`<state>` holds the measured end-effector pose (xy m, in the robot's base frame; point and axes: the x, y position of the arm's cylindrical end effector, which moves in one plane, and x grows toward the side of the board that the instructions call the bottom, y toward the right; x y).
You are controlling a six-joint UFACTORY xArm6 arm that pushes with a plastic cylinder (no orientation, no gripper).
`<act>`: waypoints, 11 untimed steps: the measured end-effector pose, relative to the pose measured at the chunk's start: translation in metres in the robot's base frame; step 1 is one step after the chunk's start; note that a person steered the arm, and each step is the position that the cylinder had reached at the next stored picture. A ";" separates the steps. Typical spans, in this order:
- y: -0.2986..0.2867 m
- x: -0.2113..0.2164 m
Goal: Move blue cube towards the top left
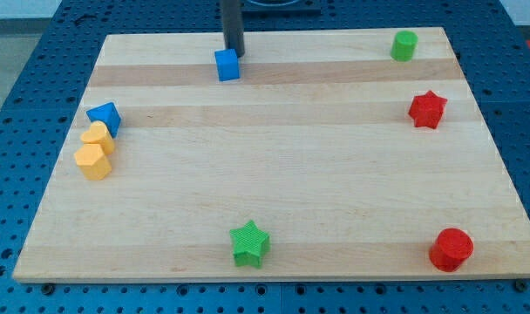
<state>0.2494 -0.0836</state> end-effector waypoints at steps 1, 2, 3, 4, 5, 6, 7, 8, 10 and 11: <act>-0.029 0.012; -0.006 -0.003; 0.029 -0.011; 0.044 -0.005; 0.039 0.025; 0.023 0.044; 0.013 0.044; -0.022 0.044; -0.094 0.044; -0.124 0.044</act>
